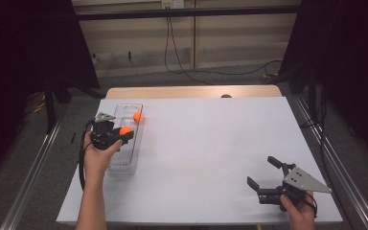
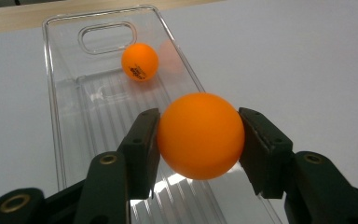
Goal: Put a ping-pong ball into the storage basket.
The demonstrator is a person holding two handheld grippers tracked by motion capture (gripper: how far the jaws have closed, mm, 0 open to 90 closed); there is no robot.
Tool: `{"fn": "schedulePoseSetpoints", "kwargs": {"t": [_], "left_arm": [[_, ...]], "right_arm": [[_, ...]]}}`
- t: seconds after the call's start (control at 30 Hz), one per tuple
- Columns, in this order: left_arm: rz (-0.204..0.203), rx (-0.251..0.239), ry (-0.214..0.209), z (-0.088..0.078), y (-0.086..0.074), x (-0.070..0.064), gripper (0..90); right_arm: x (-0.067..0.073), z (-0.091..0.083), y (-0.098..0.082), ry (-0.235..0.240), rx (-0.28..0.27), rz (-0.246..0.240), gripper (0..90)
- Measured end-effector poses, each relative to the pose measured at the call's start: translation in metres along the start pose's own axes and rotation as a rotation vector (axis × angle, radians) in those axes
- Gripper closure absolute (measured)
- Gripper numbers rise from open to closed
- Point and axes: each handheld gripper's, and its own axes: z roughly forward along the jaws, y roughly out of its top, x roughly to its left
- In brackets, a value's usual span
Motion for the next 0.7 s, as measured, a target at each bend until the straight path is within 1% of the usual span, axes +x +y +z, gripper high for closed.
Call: {"fn": "schedulePoseSetpoints", "kwargs": {"t": [0.03,0.2,0.27,0.33,0.43,0.5,0.67,0.7], "left_arm": [[0.002,0.002,0.008,0.0005,-0.0005,0.0008,50.7],[-0.014,-0.003,0.003,0.0023,-0.0020,0.0022,50.7],[-0.007,0.004,0.014,0.0024,-0.0021,0.0028,50.6],[-0.016,0.005,0.013,0.0029,-0.0028,0.0035,50.7],[-0.019,0.007,0.024,0.0031,-0.0039,0.0056,50.7],[-0.026,0.008,0.020,0.0029,-0.0046,0.0074,50.7],[-0.021,0.016,0.032,0.0046,-0.0060,0.0099,50.6],[-0.025,0.015,0.034,0.0052,-0.0063,0.0097,50.6]], "right_arm": [[0.0000,-0.0001,0.0000,0.000,0.000,0.000,1.0],[-0.0002,0.0000,0.0000,-0.001,0.000,0.001,1.0],[-0.0001,0.0000,0.0000,-0.001,0.000,0.000,1.0],[-0.0001,0.0000,-0.0001,-0.001,0.000,0.000,1.0],[-0.0003,-0.0001,-0.0001,-0.002,0.000,0.001,1.0],[-0.0004,-0.0001,-0.0001,-0.002,0.001,0.000,1.0],[-0.0002,0.0003,-0.0002,-0.001,0.001,0.000,1.0],[-0.0002,0.0004,-0.0002,-0.002,0.001,0.000,1.0]]}}
